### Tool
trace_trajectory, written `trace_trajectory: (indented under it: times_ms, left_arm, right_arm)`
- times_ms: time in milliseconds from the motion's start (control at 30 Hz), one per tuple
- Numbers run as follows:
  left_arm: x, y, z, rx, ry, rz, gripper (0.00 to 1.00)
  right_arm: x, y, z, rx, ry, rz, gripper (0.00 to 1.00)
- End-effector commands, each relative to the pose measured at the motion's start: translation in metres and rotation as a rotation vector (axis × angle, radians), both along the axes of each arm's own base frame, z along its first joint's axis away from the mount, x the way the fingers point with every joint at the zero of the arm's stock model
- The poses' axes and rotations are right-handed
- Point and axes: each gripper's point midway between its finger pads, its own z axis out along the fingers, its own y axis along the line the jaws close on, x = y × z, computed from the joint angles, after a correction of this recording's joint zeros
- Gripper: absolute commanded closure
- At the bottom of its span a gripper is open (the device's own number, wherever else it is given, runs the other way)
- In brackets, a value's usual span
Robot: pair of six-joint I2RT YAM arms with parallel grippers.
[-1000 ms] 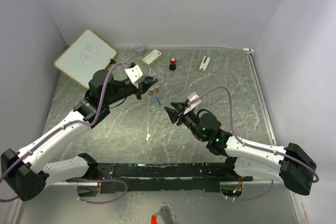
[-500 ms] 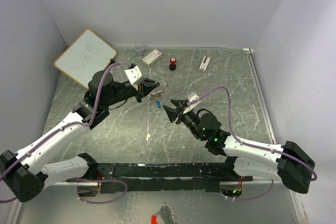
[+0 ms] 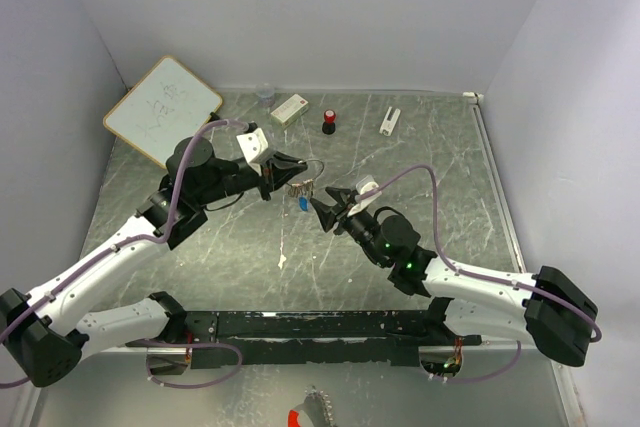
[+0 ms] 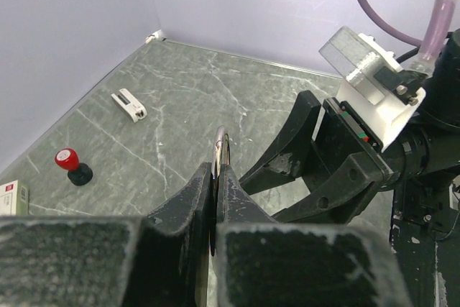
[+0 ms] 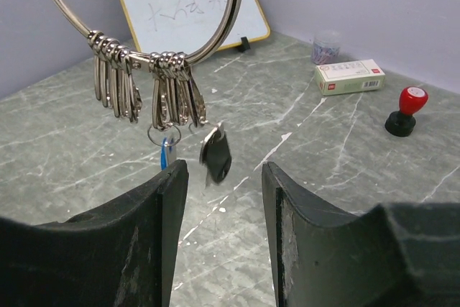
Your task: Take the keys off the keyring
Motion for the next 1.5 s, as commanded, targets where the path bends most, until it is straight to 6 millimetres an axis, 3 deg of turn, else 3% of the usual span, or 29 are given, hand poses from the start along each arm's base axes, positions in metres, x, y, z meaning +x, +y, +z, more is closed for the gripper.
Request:
trace_trajectory:
  times_ms: [0,600,1167,1333,1467]
  left_arm:
    - [-0.018,-0.001,0.034,-0.067,-0.04,-0.055,0.88]
    - [-0.032,-0.002,0.042,-0.098,-0.043,-0.095,0.88]
    - [-0.031,-0.001,0.043,-0.102,-0.049,-0.082,0.87]
    - [-0.028,0.0,0.042,-0.101,-0.051,-0.065,0.88]
    - [-0.021,0.004,0.04,-0.102,-0.056,-0.018,0.88]
  right_arm:
    - [0.003,0.0,0.019,0.035,-0.048,-0.02,0.54]
    - [0.005,0.003,0.018,0.04,-0.054,-0.02,0.54]
    - [0.007,0.008,0.018,0.043,-0.052,-0.013,0.55]
    - [0.008,0.009,0.018,0.043,-0.048,-0.01,0.64]
    - [0.007,0.013,0.013,0.022,-0.027,0.003,0.9]
